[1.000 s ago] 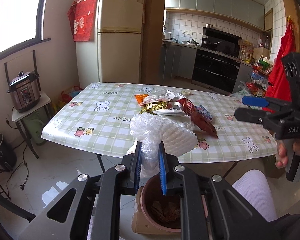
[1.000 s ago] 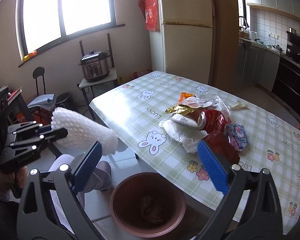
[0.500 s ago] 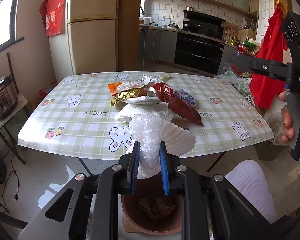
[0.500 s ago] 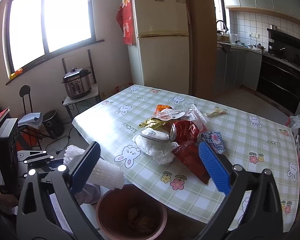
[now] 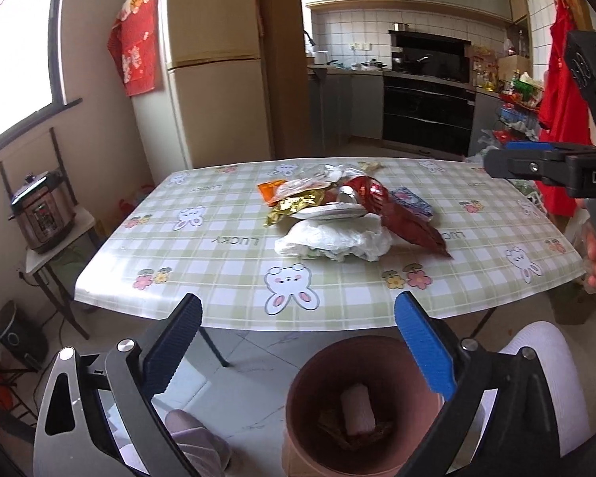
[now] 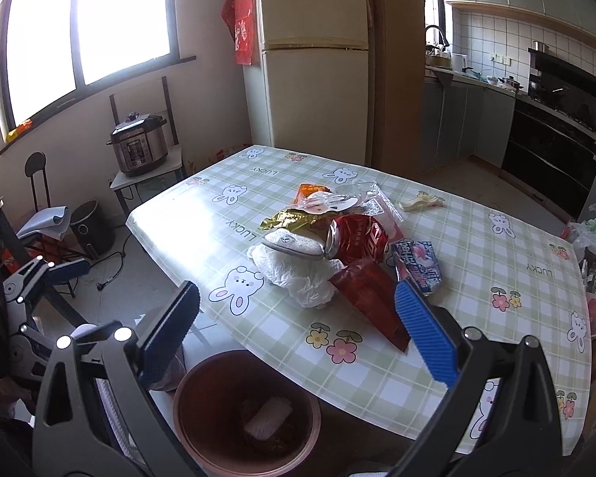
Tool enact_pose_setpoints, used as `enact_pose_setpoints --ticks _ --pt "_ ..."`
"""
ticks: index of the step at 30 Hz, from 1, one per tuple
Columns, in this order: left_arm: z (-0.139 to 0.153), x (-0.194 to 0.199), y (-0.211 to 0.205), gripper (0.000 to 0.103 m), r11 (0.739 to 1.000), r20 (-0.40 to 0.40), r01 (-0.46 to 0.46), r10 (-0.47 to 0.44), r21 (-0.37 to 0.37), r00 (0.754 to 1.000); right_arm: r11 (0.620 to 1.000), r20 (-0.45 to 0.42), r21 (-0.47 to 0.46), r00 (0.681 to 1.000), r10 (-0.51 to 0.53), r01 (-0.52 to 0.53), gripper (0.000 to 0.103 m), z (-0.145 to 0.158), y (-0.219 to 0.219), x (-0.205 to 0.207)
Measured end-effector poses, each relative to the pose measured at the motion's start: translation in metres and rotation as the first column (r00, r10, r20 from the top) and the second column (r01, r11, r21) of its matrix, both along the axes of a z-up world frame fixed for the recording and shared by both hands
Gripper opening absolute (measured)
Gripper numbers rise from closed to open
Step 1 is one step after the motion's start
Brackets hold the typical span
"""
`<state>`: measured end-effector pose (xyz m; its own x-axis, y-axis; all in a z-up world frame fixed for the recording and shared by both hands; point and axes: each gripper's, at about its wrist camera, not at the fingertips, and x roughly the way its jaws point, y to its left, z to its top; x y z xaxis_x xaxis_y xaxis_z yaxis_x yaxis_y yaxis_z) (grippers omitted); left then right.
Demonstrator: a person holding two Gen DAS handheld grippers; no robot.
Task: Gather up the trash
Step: 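Open the left gripper to drop the foam net into the bin, then move the left gripper to the silver insole on the table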
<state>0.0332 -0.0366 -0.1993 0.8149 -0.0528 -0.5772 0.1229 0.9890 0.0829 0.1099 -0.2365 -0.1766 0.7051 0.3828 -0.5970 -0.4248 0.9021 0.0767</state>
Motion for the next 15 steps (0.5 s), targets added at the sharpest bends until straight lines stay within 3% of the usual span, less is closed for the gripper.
enact_pose_setpoints --ticks 7,15 --pt "0.000 -0.006 0.035 0.097 0.991 0.000 -0.127 0.127 -0.046 0.992 0.999 -0.010 -0.037 1.000 0.013 -0.013 0.097 -0.006 0.008 -0.005" --pt "0.001 -0.014 0.054 0.097 0.980 0.012 -0.180 0.181 -0.082 0.983 0.998 -0.026 -0.067 0.999 0.019 -0.021 0.097 -0.014 0.015 -0.005"
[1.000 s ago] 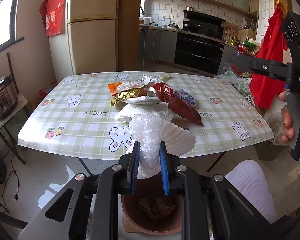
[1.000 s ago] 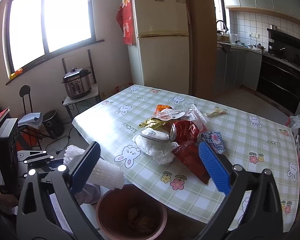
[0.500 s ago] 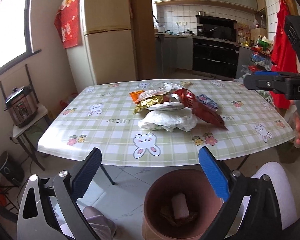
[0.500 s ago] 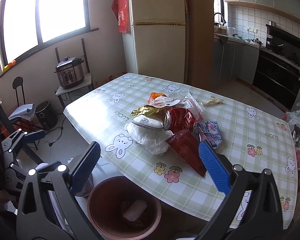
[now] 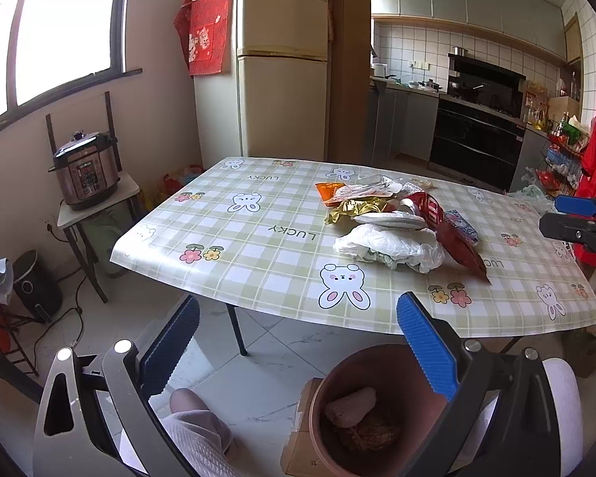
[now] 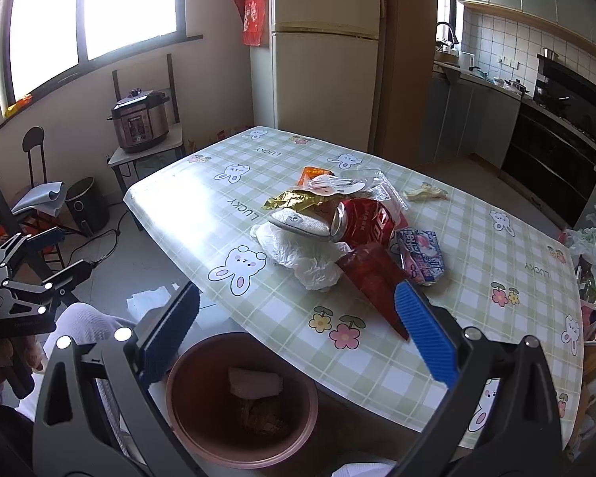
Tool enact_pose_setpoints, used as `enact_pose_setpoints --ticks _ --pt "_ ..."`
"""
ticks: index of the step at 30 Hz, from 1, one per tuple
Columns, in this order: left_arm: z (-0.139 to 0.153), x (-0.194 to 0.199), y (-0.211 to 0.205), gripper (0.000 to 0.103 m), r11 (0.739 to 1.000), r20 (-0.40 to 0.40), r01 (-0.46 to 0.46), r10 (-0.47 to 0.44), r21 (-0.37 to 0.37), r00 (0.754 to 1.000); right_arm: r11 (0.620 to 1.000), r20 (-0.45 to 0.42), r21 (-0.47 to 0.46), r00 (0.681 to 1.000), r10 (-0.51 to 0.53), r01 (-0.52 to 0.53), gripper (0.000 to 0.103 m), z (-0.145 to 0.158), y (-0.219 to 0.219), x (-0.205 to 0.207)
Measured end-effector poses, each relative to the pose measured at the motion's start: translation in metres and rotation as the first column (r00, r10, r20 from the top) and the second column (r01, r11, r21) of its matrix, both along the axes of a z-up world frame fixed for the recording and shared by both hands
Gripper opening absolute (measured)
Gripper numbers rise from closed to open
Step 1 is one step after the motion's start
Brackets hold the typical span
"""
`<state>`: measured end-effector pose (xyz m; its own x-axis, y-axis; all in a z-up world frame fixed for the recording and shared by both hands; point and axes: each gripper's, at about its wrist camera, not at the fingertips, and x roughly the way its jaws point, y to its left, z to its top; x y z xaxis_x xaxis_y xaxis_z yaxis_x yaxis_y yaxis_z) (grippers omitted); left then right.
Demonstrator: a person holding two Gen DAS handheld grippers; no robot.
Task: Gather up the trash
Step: 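Move the left gripper to the silver insole on the table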
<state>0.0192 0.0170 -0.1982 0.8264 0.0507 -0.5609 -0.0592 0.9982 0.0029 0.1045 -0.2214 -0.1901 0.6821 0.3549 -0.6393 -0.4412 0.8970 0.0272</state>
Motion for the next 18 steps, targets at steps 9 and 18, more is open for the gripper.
enact_pose_setpoints --ticks 9,18 --pt "-0.009 0.006 0.007 0.097 1.000 -0.015 -0.014 0.014 -0.012 1.000 1.000 -0.053 -0.007 0.998 -0.018 0.018 0.097 -0.022 -0.005 0.013" --pt "-0.013 0.047 0.004 0.097 0.997 -0.072 0.036 -0.040 -0.065 0.997 0.999 -0.115 -0.006 0.992 -0.053 0.053 0.097 -0.050 -0.018 0.041"
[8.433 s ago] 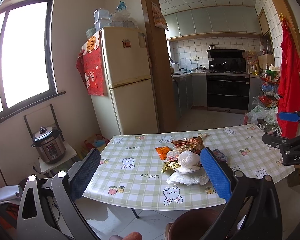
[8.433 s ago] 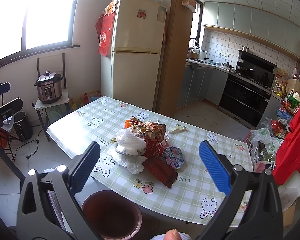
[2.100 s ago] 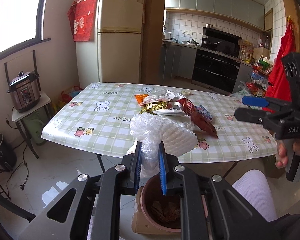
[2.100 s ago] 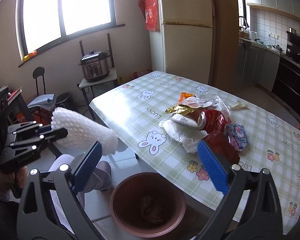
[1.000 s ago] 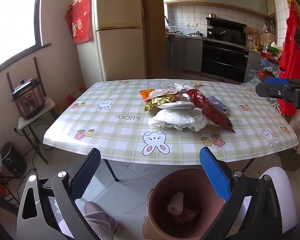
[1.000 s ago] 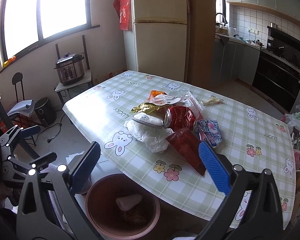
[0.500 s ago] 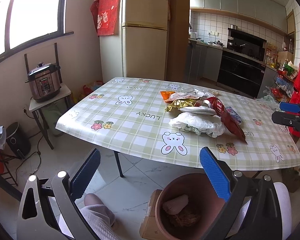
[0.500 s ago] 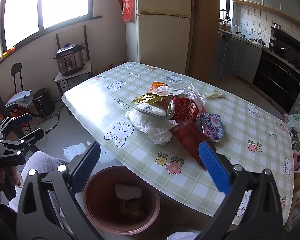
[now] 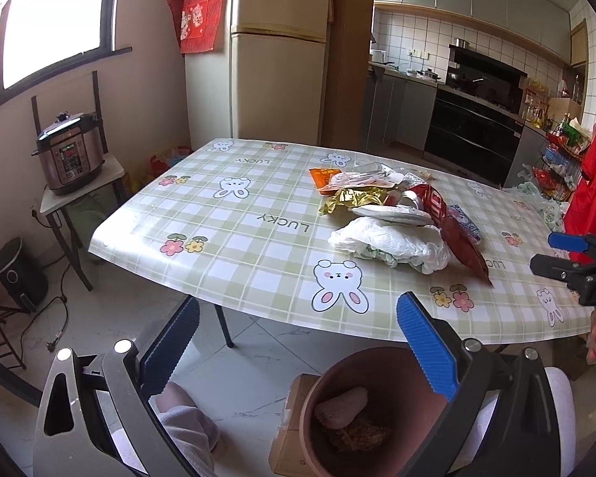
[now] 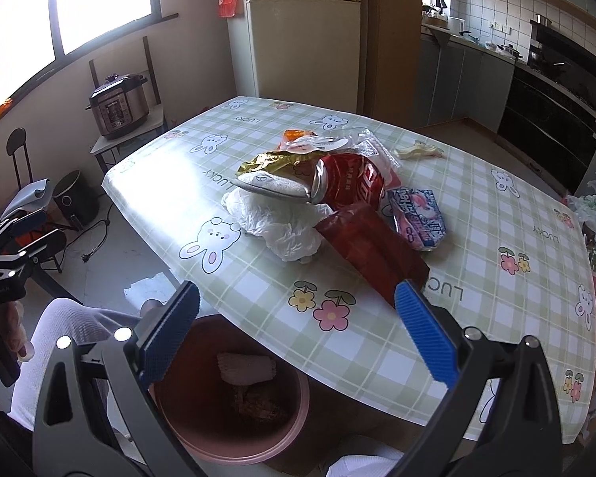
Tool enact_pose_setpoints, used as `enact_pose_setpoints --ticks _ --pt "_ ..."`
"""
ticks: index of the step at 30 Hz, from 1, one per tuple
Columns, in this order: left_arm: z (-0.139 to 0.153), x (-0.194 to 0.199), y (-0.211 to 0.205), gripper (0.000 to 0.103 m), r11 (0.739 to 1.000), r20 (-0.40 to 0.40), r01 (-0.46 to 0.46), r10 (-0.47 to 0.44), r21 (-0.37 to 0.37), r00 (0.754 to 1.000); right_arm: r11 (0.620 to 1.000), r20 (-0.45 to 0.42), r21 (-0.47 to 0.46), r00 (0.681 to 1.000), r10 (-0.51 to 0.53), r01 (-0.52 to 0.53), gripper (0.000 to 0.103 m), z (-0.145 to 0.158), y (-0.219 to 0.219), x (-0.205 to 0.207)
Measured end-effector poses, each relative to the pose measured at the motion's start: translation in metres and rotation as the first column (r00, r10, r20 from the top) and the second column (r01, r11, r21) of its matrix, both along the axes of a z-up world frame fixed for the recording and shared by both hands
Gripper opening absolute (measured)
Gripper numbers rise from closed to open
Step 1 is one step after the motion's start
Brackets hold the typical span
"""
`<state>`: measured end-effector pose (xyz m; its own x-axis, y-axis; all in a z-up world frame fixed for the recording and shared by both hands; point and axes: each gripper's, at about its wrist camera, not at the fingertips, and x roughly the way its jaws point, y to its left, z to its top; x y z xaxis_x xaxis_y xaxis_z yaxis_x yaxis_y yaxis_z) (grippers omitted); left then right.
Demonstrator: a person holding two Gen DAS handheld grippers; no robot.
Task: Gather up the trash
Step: 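Move the left gripper to the silver insole on the table, then grasp the silver insole with the left gripper and lift it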
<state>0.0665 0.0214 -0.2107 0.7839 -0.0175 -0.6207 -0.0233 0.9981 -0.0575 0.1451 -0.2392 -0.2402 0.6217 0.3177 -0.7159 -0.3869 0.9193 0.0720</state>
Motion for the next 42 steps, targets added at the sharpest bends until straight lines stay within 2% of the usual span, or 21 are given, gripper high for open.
enact_pose_setpoints --ticks 7,13,15,18,19,23,25,28,31,35,42 --pt "0.008 0.052 -0.025 0.095 0.999 -0.034 0.041 -0.041 0.013 0.999 0.999 -0.044 0.005 0.998 -0.040 0.040 0.097 -0.020 -0.017 0.029" --pt "-0.004 0.083 -0.048 0.089 0.995 -0.077 0.096 -0.098 -0.034 0.992 0.999 -0.067 -0.014 0.997 -0.045 0.044 0.097 -0.032 -0.029 0.051" --pt "-0.016 0.093 -0.058 0.087 0.990 -0.103 0.122 -0.128 -0.067 0.986 0.999 -0.076 -0.013 0.996 -0.047 0.046 0.097 -0.037 -0.033 0.058" --pt "-0.034 0.113 -0.072 0.083 0.974 -0.145 0.155 -0.179 -0.163 0.973 0.999 -0.090 -0.015 0.995 -0.049 0.048 0.097 -0.044 -0.035 0.067" --pt "-0.037 0.119 -0.076 0.080 0.974 -0.158 0.150 -0.177 -0.167 0.972 0.999 -0.092 -0.019 0.995 -0.049 0.048 0.097 -0.045 -0.036 0.069" --pt "-0.032 0.138 -0.086 0.077 0.964 -0.142 0.168 -0.199 -0.207 0.970 0.999 -0.092 -0.032 0.995 -0.042 0.039 0.097 -0.050 -0.040 0.075" --pt "-0.028 0.148 -0.087 0.070 0.949 -0.127 0.176 -0.215 -0.261 0.968 0.998 -0.098 -0.043 0.994 -0.050 0.046 0.097 -0.055 -0.044 0.080" --pt "-0.030 0.167 -0.084 0.061 0.924 -0.150 0.141 -0.206 -0.356 0.967 0.997 -0.124 -0.034 0.990 -0.073 0.069 0.097 -0.062 -0.050 0.091" --pt "-0.037 0.183 -0.079 0.055 0.906 -0.193 0.081 -0.175 -0.415 0.965 0.997 -0.122 -0.032 0.990 -0.067 0.064 0.097 -0.065 -0.049 0.099" --pt "-0.049 0.198 -0.073 0.053 0.888 -0.256 0.015 -0.149 -0.460 0.955 0.998 -0.123 -0.041 0.991 -0.055 0.050 0.097 -0.067 -0.045 0.106" --pt "-0.068 0.216 -0.070 0.053 0.863 -0.322 -0.037 -0.148 -0.505 0.935 0.998 -0.135 -0.045 0.990 -0.041 0.035 0.097 -0.074 -0.035 0.113"
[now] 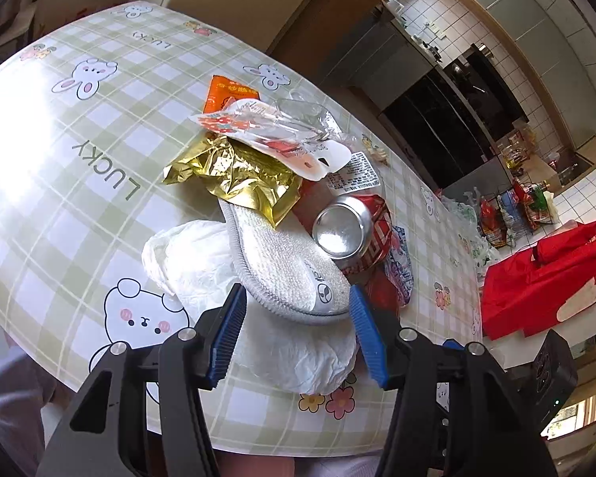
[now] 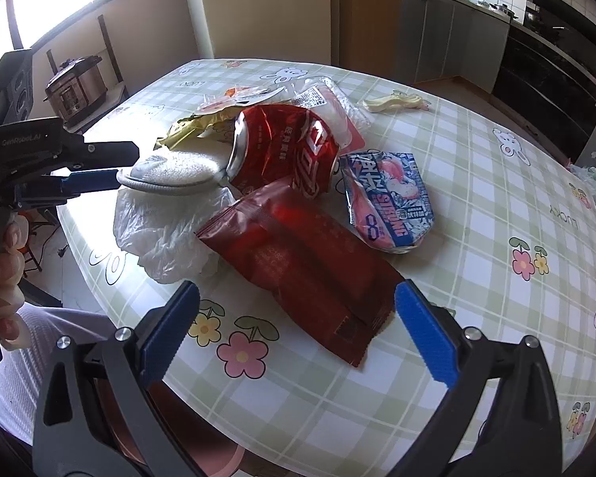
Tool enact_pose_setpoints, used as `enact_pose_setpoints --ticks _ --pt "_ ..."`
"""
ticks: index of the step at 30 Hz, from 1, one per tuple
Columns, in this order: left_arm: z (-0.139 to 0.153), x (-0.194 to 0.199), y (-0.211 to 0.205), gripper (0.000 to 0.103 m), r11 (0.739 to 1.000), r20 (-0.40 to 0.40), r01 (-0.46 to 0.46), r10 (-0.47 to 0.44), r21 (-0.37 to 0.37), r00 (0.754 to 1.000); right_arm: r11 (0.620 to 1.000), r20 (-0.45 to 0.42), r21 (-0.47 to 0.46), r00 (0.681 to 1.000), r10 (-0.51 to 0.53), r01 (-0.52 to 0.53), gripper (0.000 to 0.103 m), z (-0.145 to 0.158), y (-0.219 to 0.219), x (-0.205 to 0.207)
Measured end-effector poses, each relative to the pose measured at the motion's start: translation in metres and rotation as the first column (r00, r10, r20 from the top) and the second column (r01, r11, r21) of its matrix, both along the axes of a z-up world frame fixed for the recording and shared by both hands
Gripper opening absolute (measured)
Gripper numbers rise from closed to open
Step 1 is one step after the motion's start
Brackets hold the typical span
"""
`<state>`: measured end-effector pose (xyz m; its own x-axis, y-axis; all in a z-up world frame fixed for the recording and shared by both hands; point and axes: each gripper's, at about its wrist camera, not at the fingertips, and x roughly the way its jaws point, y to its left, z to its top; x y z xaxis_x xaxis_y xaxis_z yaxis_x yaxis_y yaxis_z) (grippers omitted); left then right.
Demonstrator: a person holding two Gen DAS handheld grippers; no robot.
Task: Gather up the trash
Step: 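Grasp the silver insole with the left gripper and lift it, then grasp the dark red snack bag with the right gripper while the left gripper holds the insole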
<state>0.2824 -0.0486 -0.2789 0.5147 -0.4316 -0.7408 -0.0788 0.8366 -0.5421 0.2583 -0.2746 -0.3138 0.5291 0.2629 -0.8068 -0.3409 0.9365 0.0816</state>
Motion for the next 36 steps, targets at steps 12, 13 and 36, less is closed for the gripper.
enact_pose_setpoints --ticks 12,13,36 --pt "-0.019 0.013 0.005 0.033 0.998 -0.040 -0.023 0.020 -0.063 0.999 1.000 -0.012 -0.027 1.000 0.005 -0.005 0.097 -0.005 -0.001 0.004" --pt "-0.015 0.011 0.005 0.030 0.999 -0.028 -0.015 0.013 -0.050 1.000 1.000 -0.012 -0.028 1.000 0.006 -0.007 0.097 -0.005 -0.001 0.003" --pt "0.074 -0.039 -0.007 0.017 0.987 0.223 0.162 -0.163 0.021 0.961 0.999 -0.051 -0.033 0.999 0.021 -0.022 0.097 -0.017 0.005 0.003"
